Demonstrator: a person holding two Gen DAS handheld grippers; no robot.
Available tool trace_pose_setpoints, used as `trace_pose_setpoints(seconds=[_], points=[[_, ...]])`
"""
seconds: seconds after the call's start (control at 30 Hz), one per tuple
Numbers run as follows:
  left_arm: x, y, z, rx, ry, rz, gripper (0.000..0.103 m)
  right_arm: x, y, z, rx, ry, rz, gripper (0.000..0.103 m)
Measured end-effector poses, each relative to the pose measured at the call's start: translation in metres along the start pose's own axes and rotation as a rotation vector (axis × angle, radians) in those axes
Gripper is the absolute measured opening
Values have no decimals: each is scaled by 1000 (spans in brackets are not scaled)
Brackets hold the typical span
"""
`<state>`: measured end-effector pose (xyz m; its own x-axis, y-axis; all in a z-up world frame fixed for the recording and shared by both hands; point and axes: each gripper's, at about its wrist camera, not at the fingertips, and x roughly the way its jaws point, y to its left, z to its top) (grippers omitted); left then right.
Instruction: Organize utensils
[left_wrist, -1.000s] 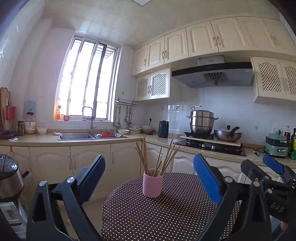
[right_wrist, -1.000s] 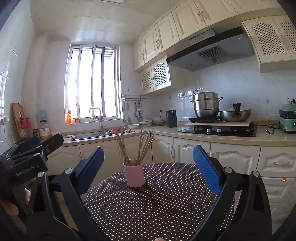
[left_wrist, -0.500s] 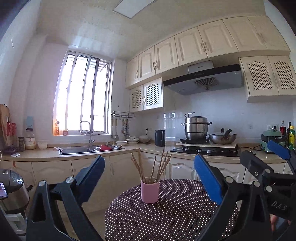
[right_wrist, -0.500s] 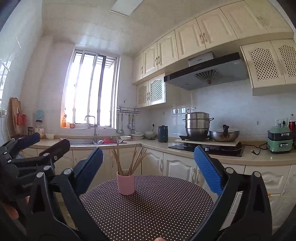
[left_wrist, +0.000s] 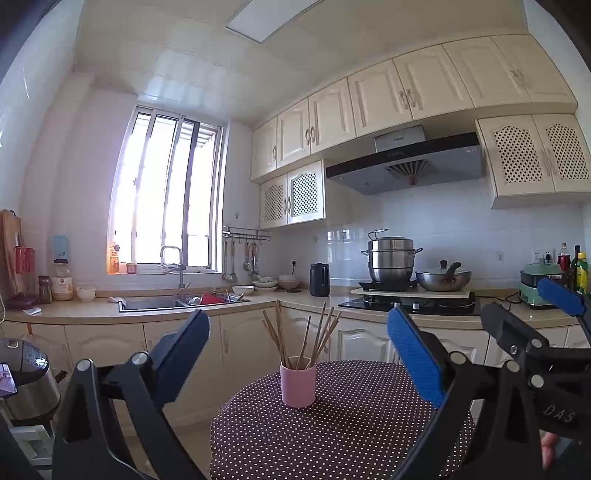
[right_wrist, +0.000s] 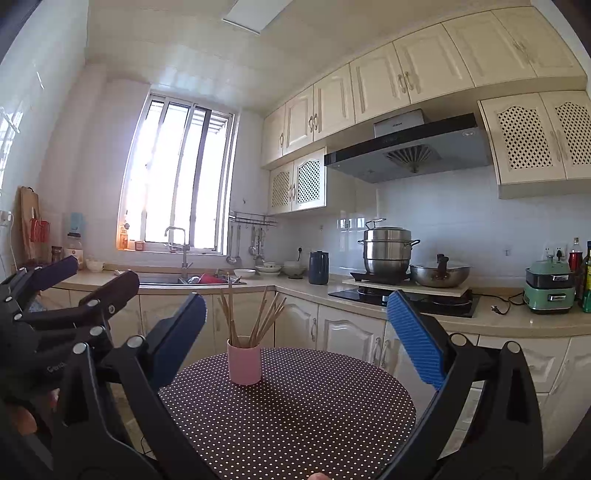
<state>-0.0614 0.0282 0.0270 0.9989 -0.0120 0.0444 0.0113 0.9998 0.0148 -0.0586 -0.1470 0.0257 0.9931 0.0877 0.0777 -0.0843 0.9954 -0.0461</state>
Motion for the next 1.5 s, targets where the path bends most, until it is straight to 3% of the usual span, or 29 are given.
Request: trace_pose_setpoints(seconds=[1.5], points=[[6, -2, -8, -2, 9, -18, 95, -6, 1, -2, -20, 14, -8, 97]])
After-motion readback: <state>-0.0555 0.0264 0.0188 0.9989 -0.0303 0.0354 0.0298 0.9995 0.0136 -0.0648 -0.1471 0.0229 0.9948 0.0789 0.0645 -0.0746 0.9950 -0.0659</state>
